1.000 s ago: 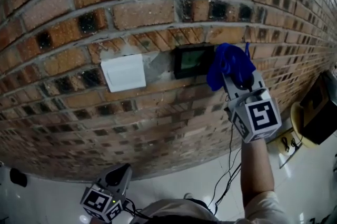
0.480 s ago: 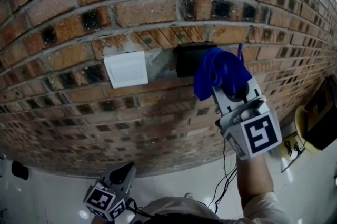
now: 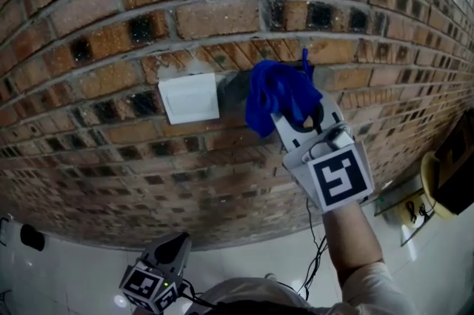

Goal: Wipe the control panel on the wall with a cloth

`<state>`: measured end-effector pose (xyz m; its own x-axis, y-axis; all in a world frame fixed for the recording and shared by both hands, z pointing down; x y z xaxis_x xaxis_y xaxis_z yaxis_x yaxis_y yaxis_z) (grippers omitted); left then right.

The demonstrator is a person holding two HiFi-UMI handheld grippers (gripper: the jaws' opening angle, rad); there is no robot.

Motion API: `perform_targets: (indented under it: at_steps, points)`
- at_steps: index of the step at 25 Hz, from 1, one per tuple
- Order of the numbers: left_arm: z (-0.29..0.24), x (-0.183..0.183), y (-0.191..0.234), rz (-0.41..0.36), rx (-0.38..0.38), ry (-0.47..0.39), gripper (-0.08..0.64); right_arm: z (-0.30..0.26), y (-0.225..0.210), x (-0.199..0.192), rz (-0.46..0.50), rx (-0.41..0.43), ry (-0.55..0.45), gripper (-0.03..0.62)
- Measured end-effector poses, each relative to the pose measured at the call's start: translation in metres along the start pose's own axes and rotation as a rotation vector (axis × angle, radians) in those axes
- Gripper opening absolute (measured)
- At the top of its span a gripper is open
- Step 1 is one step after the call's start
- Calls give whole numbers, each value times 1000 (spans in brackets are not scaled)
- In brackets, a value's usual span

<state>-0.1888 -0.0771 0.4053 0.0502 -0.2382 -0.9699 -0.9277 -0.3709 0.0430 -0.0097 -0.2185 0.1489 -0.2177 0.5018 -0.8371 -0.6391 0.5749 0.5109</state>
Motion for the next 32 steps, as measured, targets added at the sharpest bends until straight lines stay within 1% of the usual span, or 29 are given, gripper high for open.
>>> perform_targets:
  at_steps: [4,7,11,13,16,19,21,23,24,26,29,32]
  points:
    - [-5,3,-6,-5,-12,-3,2,29,-27,-10,2,-76,32,89]
    - [-10,6,-11,-16,-26,-7,2,52,-55,-21,47,-129,48,89]
    - [-16,6,-19,-22,-38,-1,1,72,-86,-48,22,-200,96,89]
    - [-19,6,-24,-22,-44,2,2,75,-95,-58,9,-209,102,90]
    - [-19,6,-28,-24,-51,-2,2,76,-95,-56,3,-202,96,91]
    - [-17,6,-26,-21,-47,-6,1,79,-77,-32,41,-192,69,89]
    - [-16,6,-23,-20,-42,-6,2,69,-55,-12,66,-142,31,89]
    - [-13,5,-21,-17,-34,-8,0,52,-30,-1,40,-70,1,89]
    - [-12,5,-20,-16,-29,-8,0,43,-18,2,28,-35,-4,89]
    - [-9,4,-18,-16,-21,-9,1,22,1,5,33,20,2,89]
    - [-3,3,-14,-15,-5,-12,1,-4,14,2,28,52,15,89]
    - [1,-1,-8,-11,12,-3,2,-14,12,2,16,43,-10,89]
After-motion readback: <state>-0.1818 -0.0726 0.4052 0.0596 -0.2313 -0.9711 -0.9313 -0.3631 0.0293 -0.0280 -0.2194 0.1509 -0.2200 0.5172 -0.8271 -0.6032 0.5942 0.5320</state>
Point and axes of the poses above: the fingertips, and each gripper's own axes: z backward along the fingers, y to its left, x out of its top, the point moved 2 cm from there along z, backward along the fingers, and after that the axes turned 11 degrees about x, right-handed, at the moved point
